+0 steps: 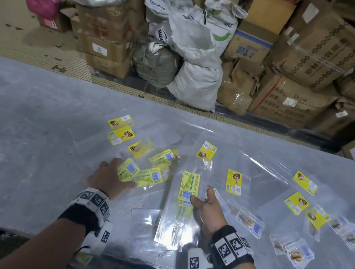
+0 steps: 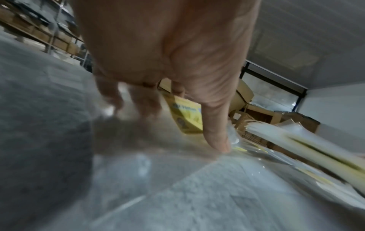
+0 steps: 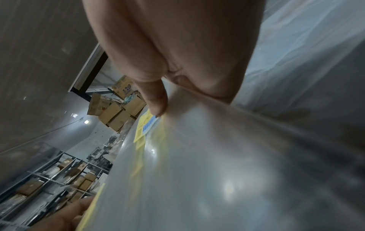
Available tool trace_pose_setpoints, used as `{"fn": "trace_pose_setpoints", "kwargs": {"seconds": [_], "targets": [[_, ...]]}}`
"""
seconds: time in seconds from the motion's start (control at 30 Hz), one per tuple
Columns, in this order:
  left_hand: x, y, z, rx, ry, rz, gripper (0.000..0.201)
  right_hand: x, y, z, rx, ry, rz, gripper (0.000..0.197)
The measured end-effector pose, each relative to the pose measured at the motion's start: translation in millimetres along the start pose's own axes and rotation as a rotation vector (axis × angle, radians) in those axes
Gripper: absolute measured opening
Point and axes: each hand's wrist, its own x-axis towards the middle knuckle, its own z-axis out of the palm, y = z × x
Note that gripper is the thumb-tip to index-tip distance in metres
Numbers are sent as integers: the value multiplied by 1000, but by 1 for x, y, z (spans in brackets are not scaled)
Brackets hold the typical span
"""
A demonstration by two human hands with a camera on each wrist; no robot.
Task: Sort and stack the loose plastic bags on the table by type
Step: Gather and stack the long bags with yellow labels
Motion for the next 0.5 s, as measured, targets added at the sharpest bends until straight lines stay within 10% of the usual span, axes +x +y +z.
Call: {"fn": "trace_pose_setpoints", "kwargs": {"seconds": [0.5], "targets": [[1, 32, 28, 396, -87, 362, 77, 3, 6, -16, 14, 73, -19, 39]]}}
